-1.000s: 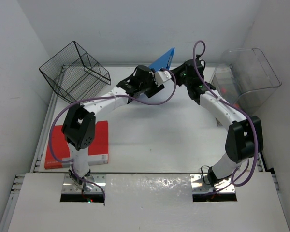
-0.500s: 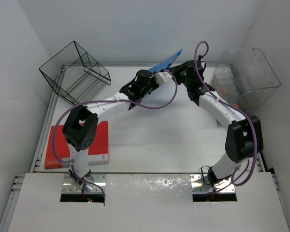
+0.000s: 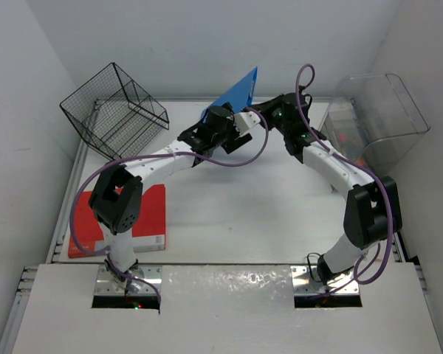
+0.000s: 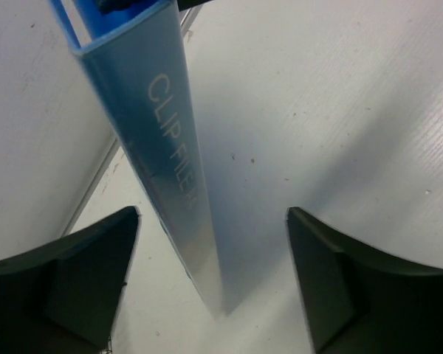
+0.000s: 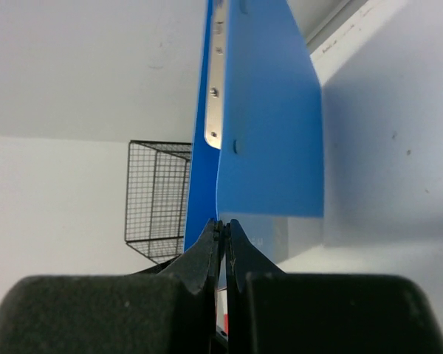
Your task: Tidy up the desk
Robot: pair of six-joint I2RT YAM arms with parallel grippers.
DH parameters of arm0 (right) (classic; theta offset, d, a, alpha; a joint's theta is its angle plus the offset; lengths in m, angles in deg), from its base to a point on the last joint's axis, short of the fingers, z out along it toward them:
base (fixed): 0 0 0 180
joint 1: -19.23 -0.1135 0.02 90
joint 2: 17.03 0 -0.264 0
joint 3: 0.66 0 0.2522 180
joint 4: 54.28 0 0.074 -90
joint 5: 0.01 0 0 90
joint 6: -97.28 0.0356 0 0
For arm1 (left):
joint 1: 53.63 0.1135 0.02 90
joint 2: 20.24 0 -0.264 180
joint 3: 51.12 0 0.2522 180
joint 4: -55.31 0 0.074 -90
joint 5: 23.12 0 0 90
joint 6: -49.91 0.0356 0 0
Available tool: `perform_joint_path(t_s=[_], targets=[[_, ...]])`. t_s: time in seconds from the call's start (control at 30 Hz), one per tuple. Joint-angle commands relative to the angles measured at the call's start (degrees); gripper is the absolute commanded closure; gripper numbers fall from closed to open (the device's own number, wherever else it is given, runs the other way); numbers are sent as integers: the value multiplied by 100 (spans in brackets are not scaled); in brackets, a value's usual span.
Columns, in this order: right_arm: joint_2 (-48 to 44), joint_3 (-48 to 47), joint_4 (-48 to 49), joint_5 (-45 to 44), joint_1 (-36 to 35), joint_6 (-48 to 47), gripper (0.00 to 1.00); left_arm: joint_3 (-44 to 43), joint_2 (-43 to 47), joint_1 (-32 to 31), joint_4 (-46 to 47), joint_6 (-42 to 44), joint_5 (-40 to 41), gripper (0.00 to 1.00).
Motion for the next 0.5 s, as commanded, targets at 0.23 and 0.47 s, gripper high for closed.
perform_joint_path(t_s=[0.23,0.47], targets=[[-211,85,771,1168,-678,252,100,-133,450,-210,577,14,481,0],[-114,-38,701,1071,-599,288,100,61,1117,-210,-28,505,570,0]])
